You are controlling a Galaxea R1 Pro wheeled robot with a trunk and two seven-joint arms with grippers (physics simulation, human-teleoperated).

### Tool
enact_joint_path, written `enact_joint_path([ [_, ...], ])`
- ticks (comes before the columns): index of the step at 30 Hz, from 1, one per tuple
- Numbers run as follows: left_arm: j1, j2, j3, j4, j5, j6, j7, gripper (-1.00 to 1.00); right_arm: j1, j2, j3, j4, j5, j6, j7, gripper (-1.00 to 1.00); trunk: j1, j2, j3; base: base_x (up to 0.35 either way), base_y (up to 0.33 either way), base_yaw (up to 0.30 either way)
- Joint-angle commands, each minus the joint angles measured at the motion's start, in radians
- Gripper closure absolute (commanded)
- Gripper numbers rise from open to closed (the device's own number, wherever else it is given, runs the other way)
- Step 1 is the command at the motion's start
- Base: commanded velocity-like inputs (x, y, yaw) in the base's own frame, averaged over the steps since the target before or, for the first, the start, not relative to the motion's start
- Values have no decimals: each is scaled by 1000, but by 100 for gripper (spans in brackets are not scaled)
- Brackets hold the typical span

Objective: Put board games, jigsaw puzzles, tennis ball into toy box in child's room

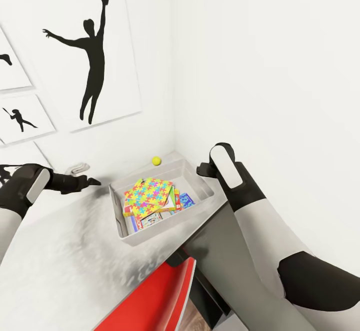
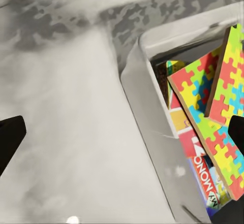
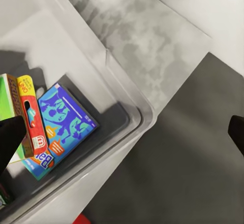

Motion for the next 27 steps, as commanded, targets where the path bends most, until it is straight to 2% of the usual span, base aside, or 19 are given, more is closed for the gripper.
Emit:
enact_joint_path([
  [1,-1,-4,-3,0,-9,0,-9,-100,-1,0,1,-1,-8,6,-10,-100,1,-2,-2,0,0,0],
  [5,-1,-45,-3,0,-10,2,-7,-100,-1,0,2,0,-8,6,-10,-100,1,-2,-4,0,0,0],
  [8,-1,-67,-2,0,-10,4,-9,-100,-1,0,2,1,-8,5,-9,-100,1,-2,-6,0,0,0],
  [18,-5,-94,-1,0,-9,7,-11,-100,-1,0,2,1,-8,4,-8,-100,1,-2,-12,0,0,0],
  [27,-6,-147,-2,0,-14,4,-5,-100,0,0,2,1,-8,4,-7,-100,1,-2,-20,0,0,0],
])
